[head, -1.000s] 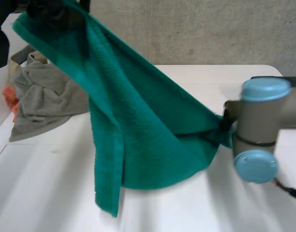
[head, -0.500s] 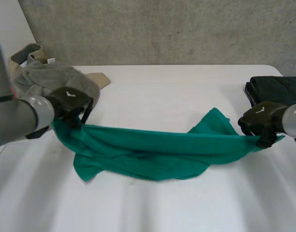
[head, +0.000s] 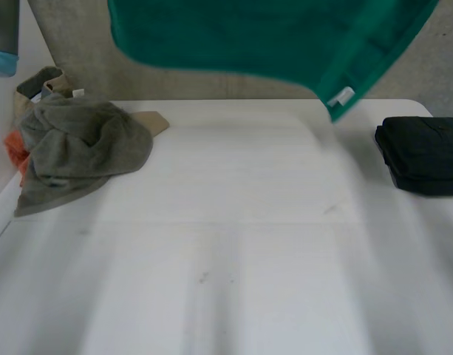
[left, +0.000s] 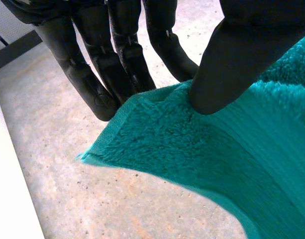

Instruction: Fold the laundry.

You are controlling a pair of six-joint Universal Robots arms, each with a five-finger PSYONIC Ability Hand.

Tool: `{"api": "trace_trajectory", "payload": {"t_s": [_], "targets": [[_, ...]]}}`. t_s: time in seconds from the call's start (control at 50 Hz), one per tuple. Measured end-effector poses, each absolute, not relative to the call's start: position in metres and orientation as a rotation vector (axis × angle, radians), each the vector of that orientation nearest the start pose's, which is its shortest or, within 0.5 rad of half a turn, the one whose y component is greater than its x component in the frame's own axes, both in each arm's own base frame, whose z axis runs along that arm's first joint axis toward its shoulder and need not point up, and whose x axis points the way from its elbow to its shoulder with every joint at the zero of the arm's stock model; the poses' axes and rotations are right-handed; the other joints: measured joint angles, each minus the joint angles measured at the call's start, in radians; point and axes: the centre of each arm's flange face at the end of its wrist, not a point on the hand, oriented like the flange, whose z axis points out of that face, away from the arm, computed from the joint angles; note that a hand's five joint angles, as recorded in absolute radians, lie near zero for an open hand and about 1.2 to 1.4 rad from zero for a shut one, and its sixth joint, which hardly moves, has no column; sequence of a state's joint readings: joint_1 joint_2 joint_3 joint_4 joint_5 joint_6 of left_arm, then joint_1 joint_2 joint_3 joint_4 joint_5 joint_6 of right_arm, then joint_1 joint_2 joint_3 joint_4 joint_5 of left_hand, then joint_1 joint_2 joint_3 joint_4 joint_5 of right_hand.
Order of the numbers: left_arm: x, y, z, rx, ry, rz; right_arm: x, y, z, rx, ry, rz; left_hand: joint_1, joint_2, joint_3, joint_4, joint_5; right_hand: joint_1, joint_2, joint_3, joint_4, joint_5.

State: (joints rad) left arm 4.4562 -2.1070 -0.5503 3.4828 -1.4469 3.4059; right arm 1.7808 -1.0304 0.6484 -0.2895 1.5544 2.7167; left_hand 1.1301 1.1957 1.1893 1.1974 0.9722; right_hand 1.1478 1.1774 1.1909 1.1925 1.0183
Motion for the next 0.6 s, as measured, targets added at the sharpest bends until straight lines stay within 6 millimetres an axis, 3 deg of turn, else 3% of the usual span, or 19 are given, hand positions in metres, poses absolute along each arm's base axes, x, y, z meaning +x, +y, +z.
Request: {"api": "trace_trajectory", "payload": {"t_s": [0.12, 0.26, 0.4, 0.46, 0.52, 0.6], "targets": [[-0.240, -0.391, 0.437, 0.539, 1.252, -2.876, 0.220, -0.412, 0.398, -0.609, 1.568, -2.856, 0.000, 0.000, 0.000, 0.000, 0.000, 0.000, 0.000, 0.000, 0.000, 0.000], [-0.233, -0.396, 0.358, 0.637, 1.622, -2.669, 0.216, -0.401, 0.328, -0.786, 1.852, -2.561, 0.000, 0.000, 0.000, 0.000, 0.000, 0.000, 0.000, 0.001, 0.000, 0.000], [-0.220, -0.387, 0.253, 0.739, 1.988, -2.337, 0.219, -0.360, 0.229, -1.026, 2.089, -2.143, 0.000, 0.001, 0.002, 0.000, 0.000, 0.000, 0.000, 0.001, 0.000, 0.004], [-0.215, -0.378, 0.215, 0.808, 2.085, -2.186, 0.217, -0.342, 0.197, -1.124, 2.164, -2.012, 0.000, 0.001, 0.002, 0.000, 0.000, 0.000, 0.000, 0.001, 0.000, 0.004], [-0.212, -0.365, 0.182, 0.909, 2.154, -2.032, 0.214, -0.324, 0.171, -1.230, 2.233, -1.897, 0.000, 0.001, 0.002, 0.000, 0.000, 0.000, 0.000, 0.001, 0.000, 0.004], [-0.211, -0.349, 0.159, 1.035, 2.196, -1.886, 0.209, -0.310, 0.154, -1.316, 2.284, -1.807, -0.117, -0.163, -0.147, -0.153, -0.111, 0.000, 0.000, 0.001, 0.000, 0.004]]}}
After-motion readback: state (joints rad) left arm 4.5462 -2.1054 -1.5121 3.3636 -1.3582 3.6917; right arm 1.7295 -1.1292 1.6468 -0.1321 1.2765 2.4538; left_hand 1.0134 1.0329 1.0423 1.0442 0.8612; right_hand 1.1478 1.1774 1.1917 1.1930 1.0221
